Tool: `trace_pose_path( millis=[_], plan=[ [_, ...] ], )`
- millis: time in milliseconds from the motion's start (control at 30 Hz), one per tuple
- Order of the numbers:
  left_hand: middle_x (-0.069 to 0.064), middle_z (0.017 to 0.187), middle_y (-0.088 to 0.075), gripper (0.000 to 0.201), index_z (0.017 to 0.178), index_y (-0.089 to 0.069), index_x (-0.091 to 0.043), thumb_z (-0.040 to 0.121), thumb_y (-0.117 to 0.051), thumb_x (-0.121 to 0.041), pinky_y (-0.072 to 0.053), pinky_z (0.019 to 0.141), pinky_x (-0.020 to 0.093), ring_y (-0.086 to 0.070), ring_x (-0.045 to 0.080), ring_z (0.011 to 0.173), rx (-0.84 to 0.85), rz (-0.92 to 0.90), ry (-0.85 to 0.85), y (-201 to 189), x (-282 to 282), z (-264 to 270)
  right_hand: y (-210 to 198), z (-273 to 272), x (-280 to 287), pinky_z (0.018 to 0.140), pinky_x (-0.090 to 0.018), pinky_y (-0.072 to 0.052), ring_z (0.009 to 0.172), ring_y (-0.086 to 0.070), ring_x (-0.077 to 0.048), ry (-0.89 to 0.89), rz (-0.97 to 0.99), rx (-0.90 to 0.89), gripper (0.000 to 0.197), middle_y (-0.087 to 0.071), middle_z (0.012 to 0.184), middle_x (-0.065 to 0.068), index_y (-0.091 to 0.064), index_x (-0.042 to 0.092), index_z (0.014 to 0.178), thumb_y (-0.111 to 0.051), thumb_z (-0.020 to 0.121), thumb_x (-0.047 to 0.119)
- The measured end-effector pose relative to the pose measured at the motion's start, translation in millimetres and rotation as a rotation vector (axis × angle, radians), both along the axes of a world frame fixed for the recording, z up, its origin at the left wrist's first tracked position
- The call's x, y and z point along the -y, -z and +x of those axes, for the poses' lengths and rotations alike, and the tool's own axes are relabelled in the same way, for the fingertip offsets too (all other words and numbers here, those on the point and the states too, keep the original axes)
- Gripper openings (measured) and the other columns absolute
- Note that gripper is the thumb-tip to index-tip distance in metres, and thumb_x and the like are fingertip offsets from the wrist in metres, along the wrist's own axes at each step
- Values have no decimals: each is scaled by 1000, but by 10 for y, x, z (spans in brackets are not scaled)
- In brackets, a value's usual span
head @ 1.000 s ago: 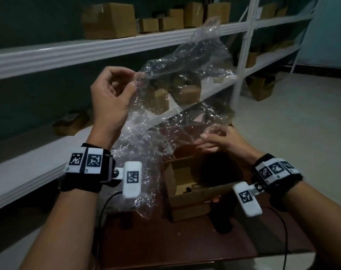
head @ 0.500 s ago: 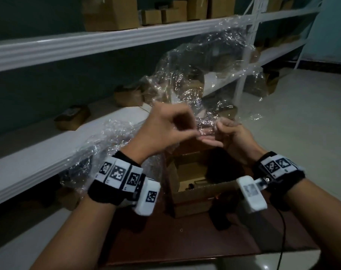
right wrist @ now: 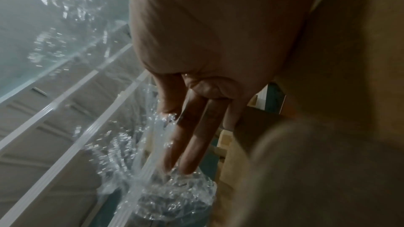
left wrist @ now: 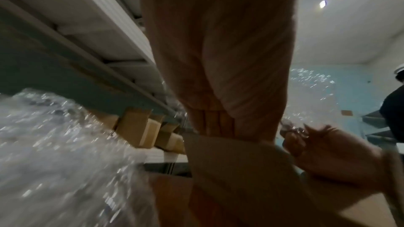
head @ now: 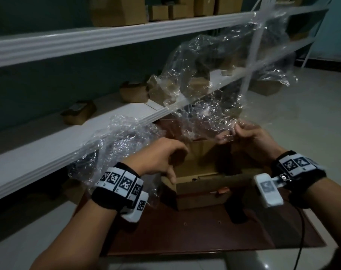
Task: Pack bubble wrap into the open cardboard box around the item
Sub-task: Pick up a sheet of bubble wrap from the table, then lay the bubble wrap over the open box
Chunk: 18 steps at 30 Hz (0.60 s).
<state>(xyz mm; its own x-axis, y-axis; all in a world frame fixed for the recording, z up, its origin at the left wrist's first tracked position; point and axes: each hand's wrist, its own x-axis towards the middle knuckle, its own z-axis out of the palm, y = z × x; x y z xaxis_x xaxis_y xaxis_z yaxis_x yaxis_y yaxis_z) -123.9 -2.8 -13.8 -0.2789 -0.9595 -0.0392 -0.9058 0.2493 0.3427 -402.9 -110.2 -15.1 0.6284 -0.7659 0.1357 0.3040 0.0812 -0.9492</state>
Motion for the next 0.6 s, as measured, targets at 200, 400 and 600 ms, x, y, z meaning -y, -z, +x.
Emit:
trace_pose_path(
  millis=[200, 400, 600],
  plan=[
    [-10, 136, -48, 79, 141, -54, -20, 72, -92, -21, -23, 123, 34, -37, 3, 125, -43, -28, 25, 190, 15, -11, 128, -72, 42, 79, -35, -61, 82, -73, -32, -6, 83, 31, 14, -73, 90, -22, -46, 5, 80, -42, 93, 8],
    [4, 157, -36, 85, 156, -35, -22, 87, -81, -34, -24, 126, 49, -30, 18, 145, -46, -24, 32, 383, 17, -36, 410, -169, 123, 78, -43, -59, 79, -72, -34, 47, 95, -10, 21, -72, 93, -22, -52, 7, 73, -47, 93, 14],
    [-4, 159, -26, 96, 161, -22, -32, 86, -80, -44, -26, 125, 50, -26, 19, 147, -248, -20, 2, 592, 47, -5, 500, -152, 163, 76, -41, -62, 85, -73, -37, 104, 127, 62, 24, -73, 86, -25, -53, 2, 69, -47, 91, 9]
  ],
)
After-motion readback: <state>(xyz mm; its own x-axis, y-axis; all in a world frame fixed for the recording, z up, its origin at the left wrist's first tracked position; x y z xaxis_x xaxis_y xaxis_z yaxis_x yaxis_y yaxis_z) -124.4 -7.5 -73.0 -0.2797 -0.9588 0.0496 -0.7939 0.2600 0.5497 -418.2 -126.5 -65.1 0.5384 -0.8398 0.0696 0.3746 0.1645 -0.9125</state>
